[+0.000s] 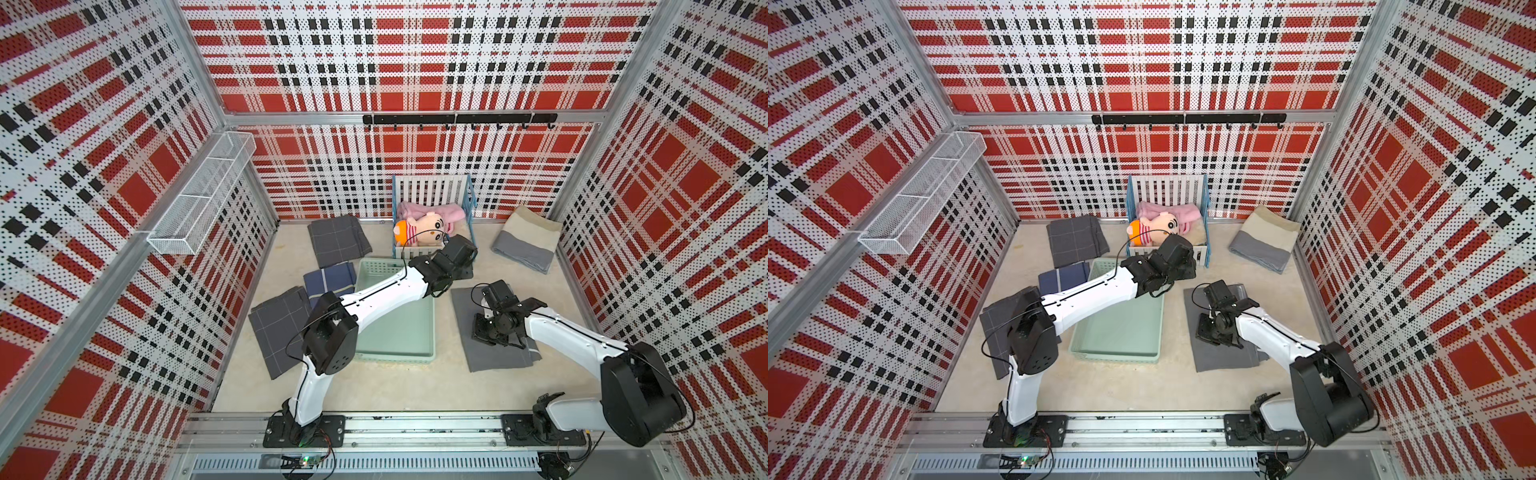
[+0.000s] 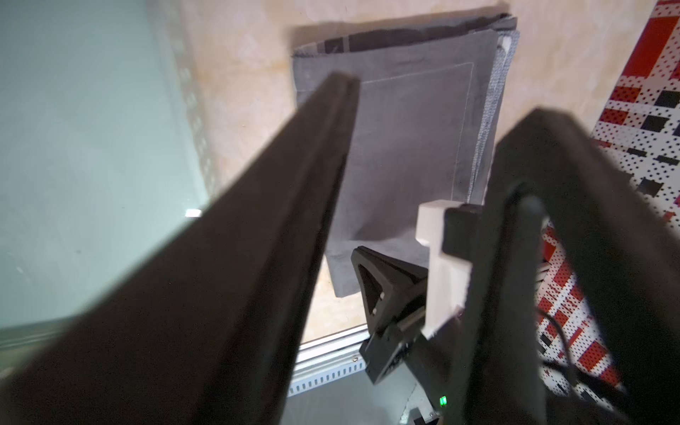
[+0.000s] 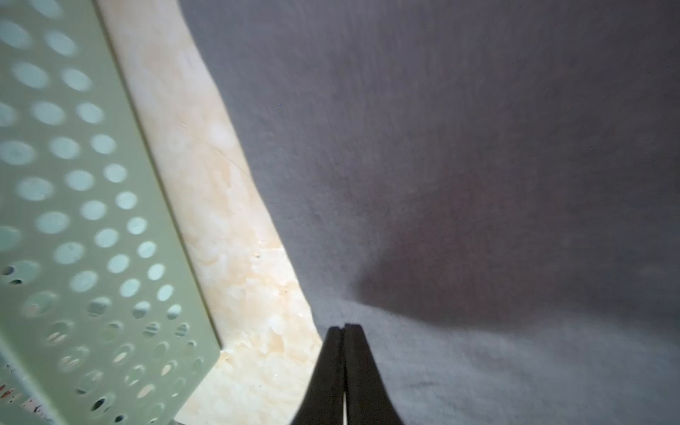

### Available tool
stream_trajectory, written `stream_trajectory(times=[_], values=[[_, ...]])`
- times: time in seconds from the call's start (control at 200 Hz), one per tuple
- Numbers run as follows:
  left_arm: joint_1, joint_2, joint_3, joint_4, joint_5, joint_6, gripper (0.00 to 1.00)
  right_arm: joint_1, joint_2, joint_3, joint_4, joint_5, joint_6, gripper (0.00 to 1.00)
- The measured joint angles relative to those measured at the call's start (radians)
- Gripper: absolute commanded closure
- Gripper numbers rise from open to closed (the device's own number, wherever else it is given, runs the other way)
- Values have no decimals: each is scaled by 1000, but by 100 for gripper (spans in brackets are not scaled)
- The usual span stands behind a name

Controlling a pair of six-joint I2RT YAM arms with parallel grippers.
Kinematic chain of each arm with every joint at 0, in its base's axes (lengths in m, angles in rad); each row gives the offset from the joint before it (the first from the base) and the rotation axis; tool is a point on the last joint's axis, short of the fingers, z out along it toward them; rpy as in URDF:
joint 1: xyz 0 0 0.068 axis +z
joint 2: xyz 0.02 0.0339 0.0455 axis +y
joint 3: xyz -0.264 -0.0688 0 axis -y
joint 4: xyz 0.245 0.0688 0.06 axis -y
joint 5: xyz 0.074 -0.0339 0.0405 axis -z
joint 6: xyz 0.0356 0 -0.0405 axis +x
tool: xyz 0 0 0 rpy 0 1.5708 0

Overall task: Put the folded pillowcase in the basket
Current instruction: Move the pillowcase to the center of the board.

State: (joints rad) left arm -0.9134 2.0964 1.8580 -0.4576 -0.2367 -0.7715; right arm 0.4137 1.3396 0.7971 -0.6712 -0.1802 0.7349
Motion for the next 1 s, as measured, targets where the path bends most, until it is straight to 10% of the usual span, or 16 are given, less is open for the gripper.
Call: stream_trajectory(times=[0.336, 1.002], values=[[-57, 130, 51, -68, 0, -114, 57, -297, 41, 26, 25, 89, -54, 100], [-16, 227, 51, -77, -5, -166, 55, -432, 60, -147, 188, 5, -56, 100]])
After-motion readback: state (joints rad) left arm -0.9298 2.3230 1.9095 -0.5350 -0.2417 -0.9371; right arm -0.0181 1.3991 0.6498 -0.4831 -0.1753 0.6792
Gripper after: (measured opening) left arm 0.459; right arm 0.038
